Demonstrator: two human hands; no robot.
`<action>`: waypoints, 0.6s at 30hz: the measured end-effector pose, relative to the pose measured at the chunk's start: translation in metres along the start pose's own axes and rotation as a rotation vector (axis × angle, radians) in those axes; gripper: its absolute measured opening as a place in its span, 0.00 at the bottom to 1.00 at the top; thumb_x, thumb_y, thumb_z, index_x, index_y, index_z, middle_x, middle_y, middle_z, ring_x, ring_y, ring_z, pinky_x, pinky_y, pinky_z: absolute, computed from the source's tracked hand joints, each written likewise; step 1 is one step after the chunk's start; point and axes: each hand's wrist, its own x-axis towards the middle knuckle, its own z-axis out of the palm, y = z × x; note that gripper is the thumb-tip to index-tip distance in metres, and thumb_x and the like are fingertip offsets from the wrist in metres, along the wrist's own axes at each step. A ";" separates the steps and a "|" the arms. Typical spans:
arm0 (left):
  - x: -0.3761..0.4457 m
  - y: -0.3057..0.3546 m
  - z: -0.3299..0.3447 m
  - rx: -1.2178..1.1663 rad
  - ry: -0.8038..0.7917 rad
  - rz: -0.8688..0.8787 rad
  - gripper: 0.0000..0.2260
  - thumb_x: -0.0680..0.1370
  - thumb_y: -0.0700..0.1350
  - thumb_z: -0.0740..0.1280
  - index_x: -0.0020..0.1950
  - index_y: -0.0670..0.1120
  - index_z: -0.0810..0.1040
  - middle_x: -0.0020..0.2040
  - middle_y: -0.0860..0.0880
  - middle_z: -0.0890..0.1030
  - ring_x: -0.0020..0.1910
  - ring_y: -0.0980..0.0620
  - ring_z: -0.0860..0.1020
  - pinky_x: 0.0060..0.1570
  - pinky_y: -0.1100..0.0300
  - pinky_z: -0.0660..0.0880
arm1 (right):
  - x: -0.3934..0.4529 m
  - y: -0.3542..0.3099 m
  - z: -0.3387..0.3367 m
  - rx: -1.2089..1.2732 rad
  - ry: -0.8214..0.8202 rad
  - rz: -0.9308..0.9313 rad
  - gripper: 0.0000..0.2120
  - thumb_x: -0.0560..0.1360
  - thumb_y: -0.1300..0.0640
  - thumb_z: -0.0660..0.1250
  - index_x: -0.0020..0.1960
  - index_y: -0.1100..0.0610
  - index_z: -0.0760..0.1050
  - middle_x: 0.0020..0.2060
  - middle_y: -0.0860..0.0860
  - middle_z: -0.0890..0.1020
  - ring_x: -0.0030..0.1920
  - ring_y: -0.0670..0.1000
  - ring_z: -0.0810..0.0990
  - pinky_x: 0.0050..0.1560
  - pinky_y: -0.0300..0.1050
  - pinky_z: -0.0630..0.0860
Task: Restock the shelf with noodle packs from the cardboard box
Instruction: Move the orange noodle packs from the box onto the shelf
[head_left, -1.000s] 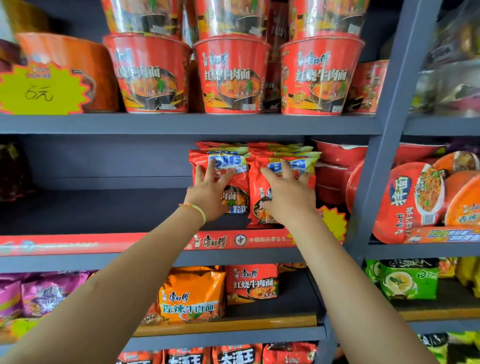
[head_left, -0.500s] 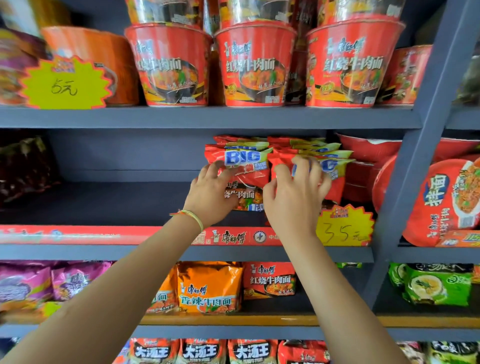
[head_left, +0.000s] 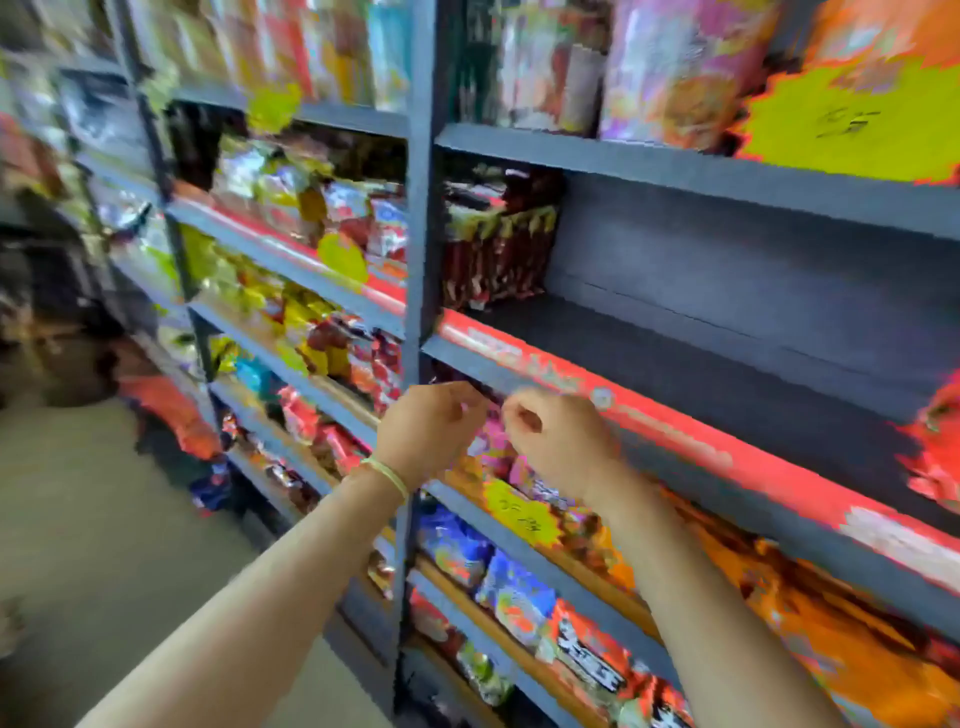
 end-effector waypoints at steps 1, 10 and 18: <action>-0.005 -0.049 -0.019 0.062 -0.044 -0.103 0.11 0.76 0.53 0.62 0.44 0.48 0.80 0.37 0.47 0.82 0.42 0.43 0.81 0.39 0.55 0.75 | 0.023 -0.025 0.038 -0.006 -0.125 -0.031 0.10 0.77 0.52 0.61 0.42 0.55 0.77 0.34 0.53 0.80 0.39 0.58 0.79 0.39 0.54 0.75; -0.156 -0.391 -0.224 0.207 0.316 -0.834 0.08 0.76 0.49 0.65 0.47 0.48 0.83 0.45 0.47 0.84 0.50 0.43 0.81 0.44 0.55 0.74 | 0.144 -0.308 0.370 0.125 -0.716 -0.408 0.07 0.78 0.56 0.64 0.49 0.56 0.81 0.44 0.53 0.83 0.47 0.54 0.79 0.48 0.48 0.72; -0.318 -0.554 -0.289 0.494 0.337 -1.327 0.13 0.69 0.51 0.62 0.42 0.44 0.82 0.42 0.42 0.79 0.44 0.38 0.80 0.41 0.48 0.77 | 0.109 -0.472 0.545 0.220 -0.989 -0.593 0.08 0.78 0.59 0.62 0.52 0.56 0.80 0.49 0.52 0.80 0.52 0.53 0.78 0.52 0.46 0.73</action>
